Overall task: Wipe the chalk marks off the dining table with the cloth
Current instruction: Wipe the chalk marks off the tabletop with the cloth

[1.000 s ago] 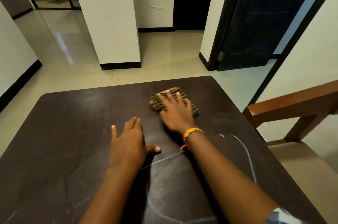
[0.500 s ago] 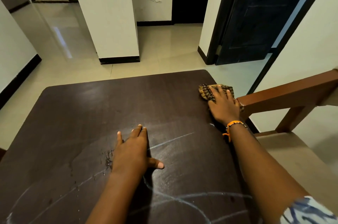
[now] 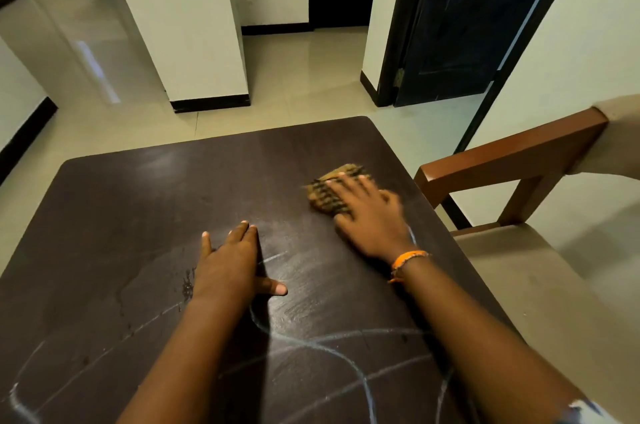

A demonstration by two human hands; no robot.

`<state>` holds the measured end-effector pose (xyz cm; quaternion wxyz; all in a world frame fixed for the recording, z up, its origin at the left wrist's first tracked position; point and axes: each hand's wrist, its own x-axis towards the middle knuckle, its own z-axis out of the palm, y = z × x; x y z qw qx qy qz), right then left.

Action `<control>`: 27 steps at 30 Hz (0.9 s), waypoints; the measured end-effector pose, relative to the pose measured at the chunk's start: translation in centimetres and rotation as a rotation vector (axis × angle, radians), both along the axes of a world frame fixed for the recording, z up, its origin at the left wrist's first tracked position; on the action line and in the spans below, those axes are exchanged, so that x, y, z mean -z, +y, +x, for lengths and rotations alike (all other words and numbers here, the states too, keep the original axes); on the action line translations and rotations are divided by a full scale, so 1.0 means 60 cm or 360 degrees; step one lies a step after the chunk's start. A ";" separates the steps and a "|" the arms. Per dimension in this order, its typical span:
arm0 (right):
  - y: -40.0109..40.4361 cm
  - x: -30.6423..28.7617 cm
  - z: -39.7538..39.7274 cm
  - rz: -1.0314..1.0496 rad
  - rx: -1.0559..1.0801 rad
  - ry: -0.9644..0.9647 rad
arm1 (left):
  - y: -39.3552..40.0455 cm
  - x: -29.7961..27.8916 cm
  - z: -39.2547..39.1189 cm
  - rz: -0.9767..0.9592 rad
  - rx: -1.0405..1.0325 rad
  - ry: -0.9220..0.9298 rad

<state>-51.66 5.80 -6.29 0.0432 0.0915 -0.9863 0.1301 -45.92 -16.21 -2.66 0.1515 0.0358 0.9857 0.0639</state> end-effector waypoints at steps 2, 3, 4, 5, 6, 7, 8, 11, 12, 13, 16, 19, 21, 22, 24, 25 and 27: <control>0.074 -0.005 -0.010 -0.0005 0.0309 -0.0113 | 0.000 0.000 0.000 0.0008 0.0006 0.0001; 0.094 -0.006 -0.010 -0.0031 0.0419 -0.0146 | 0.001 0.000 0.001 0.0017 0.0006 0.0002; 0.099 -0.004 -0.009 -0.0059 0.0495 -0.0154 | 0.000 0.001 0.002 0.0025 0.0006 0.0005; 0.092 -0.003 -0.006 -0.0078 0.0555 -0.0139 | 0.000 0.002 0.001 0.0032 0.0006 0.0009; 0.076 -0.002 -0.001 -0.0086 0.0601 -0.0115 | 0.000 0.004 0.001 0.0038 0.0006 0.0011; 0.053 -0.001 0.006 -0.0087 0.0610 -0.0087 | 0.000 0.006 0.001 0.0039 0.0007 0.0014; 0.021 0.001 0.016 -0.0084 0.0556 -0.0059 | 0.000 0.007 0.001 0.0033 0.0008 0.0018; -0.095 0.009 0.054 -0.0077 0.0101 0.0015 | 0.000 0.009 0.001 0.0035 0.0005 0.0028; -0.129 0.008 0.066 -0.0083 -0.0058 0.0009 | 0.000 0.009 0.001 0.0041 0.0003 0.0040; -0.151 0.004 0.072 -0.0096 -0.0174 0.0002 | -0.001 0.009 0.000 0.0046 0.0003 0.0050; -0.121 -0.017 0.052 -0.0129 -0.0277 0.0094 | -0.002 0.007 -0.002 0.0010 0.0006 0.0012; -0.013 -0.021 0.022 -0.0184 -0.0029 0.0072 | -0.005 0.008 -0.002 0.0034 -0.0016 -0.0004; 0.055 -0.018 0.018 -0.0190 0.0253 0.0028 | -0.006 0.008 0.000 0.0061 -0.0015 0.0012; 0.076 -0.017 0.020 -0.0191 0.0368 -0.0001 | -0.006 0.008 0.000 0.0069 -0.0014 0.0024; 0.080 -0.011 0.022 -0.0175 0.0502 -0.0084 | -0.006 0.008 0.001 0.0071 -0.0015 0.0041; 0.068 -0.010 0.024 -0.0144 0.0528 -0.0112 | -0.008 0.008 0.004 0.0071 -0.0013 0.0051; 0.019 -0.006 0.031 -0.0072 0.0490 -0.0111 | -0.014 0.008 0.014 0.0096 -0.0003 0.0100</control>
